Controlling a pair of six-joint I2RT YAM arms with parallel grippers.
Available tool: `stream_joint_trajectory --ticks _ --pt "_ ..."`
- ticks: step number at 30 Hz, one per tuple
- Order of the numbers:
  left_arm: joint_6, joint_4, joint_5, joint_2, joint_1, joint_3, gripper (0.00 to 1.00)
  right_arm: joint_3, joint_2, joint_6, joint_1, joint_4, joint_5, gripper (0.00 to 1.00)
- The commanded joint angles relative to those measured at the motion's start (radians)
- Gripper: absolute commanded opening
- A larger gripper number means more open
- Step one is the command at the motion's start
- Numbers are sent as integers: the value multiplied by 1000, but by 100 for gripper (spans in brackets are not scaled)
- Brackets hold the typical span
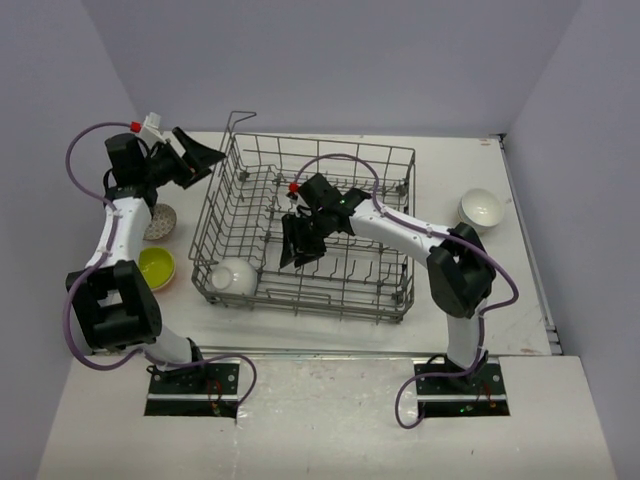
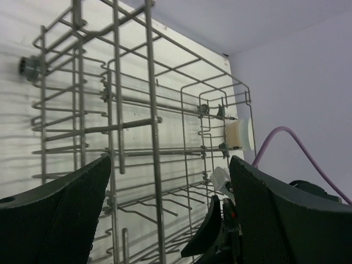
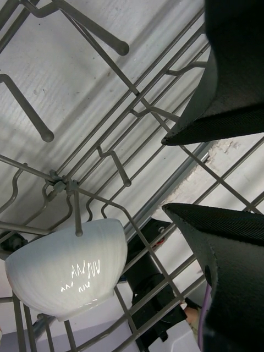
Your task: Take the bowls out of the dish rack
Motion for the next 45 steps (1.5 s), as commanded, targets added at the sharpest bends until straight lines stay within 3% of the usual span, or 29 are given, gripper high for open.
stream_joint_trajectory --ticks 1,5,7,13,16,27,32,37,45 --pt "39 -70 -74 2 65 74 88 -43 -44 11 -11 -17 43 47" --pt "40 -91 -70 1 90 128 88 -63 -41 26 -21 -20 95 37" --pt "51 -107 -78 -4 102 152 88 -56 -34 23 -26 -34 149 24" --pt "55 -110 -80 -12 121 154 87 -39 -14 19 -53 -57 200 2" --pt "57 -108 -84 -24 124 137 86 -31 -5 14 -72 -56 212 0" --pt "75 -104 -89 -71 124 10 82 127 99 -59 -133 -94 148 0" --pt "77 -99 -81 -82 124 -21 80 93 4 -67 -113 -76 127 1" --pt "68 -87 -80 -90 124 -43 80 131 -126 -64 -63 -137 134 13" --pt "51 -81 -72 -93 124 -59 79 280 -91 -122 9 -258 60 31"
